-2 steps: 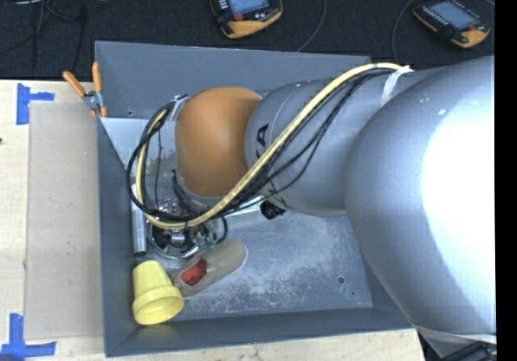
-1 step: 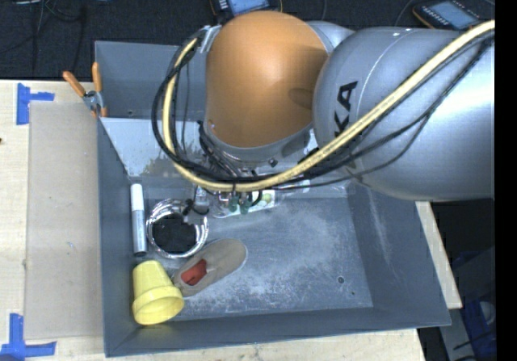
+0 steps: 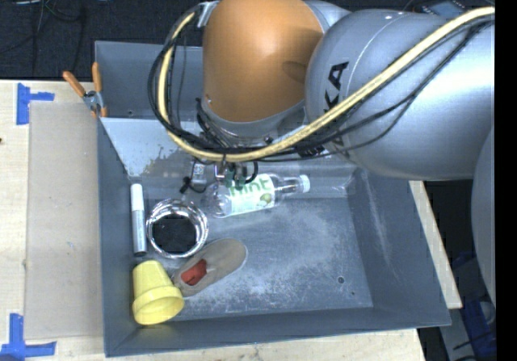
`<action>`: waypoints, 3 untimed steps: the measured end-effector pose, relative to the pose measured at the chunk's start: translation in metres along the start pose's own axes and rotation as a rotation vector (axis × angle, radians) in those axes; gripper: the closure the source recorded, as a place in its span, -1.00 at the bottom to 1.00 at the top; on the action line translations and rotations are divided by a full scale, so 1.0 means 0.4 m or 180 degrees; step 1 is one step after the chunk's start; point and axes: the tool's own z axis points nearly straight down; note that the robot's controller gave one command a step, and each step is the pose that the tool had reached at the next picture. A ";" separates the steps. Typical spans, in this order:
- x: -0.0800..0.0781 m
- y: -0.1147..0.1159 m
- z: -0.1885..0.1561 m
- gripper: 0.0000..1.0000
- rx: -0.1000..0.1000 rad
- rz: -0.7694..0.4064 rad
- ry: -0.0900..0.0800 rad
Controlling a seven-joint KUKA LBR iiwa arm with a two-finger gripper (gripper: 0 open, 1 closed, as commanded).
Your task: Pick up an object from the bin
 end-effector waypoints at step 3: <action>0.021 -0.044 0.358 1.00 0.0006 0.1116 0.0009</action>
Offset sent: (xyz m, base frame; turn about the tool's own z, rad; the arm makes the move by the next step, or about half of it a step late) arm -0.0082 -0.0154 -0.1422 0.3498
